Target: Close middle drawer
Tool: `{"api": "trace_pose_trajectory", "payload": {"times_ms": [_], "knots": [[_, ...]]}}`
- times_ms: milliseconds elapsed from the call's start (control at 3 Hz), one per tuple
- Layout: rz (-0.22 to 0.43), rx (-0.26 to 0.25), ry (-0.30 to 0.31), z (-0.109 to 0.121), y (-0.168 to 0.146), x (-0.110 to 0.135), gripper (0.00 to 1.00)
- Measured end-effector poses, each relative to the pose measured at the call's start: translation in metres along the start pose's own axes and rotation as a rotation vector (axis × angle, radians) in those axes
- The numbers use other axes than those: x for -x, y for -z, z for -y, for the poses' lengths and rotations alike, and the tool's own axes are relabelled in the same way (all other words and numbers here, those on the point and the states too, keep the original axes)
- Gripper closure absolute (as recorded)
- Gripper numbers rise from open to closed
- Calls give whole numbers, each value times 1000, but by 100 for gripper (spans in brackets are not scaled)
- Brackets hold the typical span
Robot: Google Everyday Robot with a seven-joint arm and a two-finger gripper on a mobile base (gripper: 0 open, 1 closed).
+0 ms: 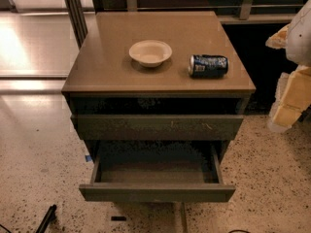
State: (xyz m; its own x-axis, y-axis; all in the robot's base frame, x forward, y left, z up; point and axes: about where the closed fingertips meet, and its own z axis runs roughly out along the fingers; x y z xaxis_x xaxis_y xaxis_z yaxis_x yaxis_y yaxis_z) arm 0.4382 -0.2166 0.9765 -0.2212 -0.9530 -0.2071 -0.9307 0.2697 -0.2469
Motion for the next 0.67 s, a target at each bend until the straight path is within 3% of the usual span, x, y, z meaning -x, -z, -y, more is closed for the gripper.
{"api": "trace_pose_trajectory", "payload": {"times_ms": [667], "knots": [[1, -7, -14, -6, -5, -3, 0]]}}
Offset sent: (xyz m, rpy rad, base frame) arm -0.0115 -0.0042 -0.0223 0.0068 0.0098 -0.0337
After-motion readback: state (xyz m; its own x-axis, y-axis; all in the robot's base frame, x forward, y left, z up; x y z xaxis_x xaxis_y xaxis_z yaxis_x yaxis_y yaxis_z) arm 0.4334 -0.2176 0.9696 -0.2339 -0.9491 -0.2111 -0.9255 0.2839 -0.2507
